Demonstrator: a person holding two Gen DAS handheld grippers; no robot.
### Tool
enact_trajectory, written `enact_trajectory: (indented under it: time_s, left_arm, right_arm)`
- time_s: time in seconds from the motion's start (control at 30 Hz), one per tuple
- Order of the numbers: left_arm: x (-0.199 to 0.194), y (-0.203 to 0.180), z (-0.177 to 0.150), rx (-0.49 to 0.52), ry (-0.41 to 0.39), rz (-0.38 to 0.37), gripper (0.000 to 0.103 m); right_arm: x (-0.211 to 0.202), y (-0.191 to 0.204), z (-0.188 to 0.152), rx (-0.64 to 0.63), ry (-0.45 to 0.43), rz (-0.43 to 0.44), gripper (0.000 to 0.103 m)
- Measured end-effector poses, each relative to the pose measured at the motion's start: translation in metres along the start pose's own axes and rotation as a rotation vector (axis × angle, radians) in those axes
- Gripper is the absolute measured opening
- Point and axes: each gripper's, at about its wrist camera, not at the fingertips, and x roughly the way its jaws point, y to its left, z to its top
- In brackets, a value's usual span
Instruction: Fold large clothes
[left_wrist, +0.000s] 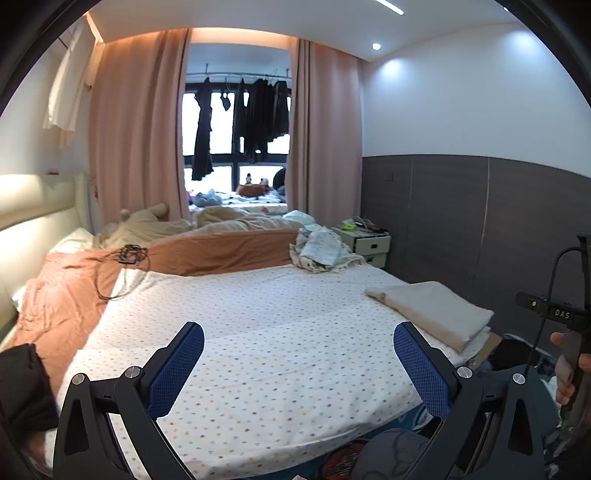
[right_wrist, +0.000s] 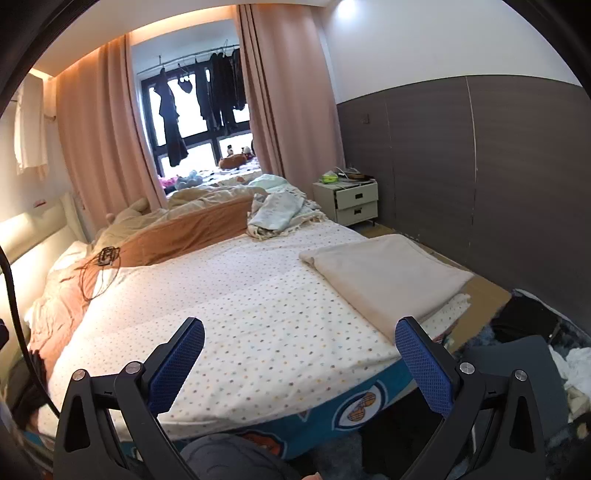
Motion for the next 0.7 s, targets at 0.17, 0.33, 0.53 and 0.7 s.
enact_trajectory:
  time_s: [0.17,0.33,0.53,0.7]
  left_arm:
    - [-0.015,0.005,-0.014,-0.021,-0.008,-0.002,0.103]
    - [-0.021,0.007,-0.032,-0.032,0.011,0.036,0.103]
    - [-0.026,0.010,-0.058,-0.047,0.035,0.072,0.103]
    - [-0.027,0.014,-0.071,-0.067,0.038,0.081,0.103]
  right_arm:
    - [-0.006,0.018,-0.022,-0.026,-0.014,0.012,0.103]
    - [-0.005,0.024,-0.046,-0.027,-0.036,0.012,0.103]
    - [0.002,0.031,-0.066,-0.043,-0.007,0.016,0.103]
    - [0.006,0.041,-0.080,-0.063,-0.001,0.036,0.103]
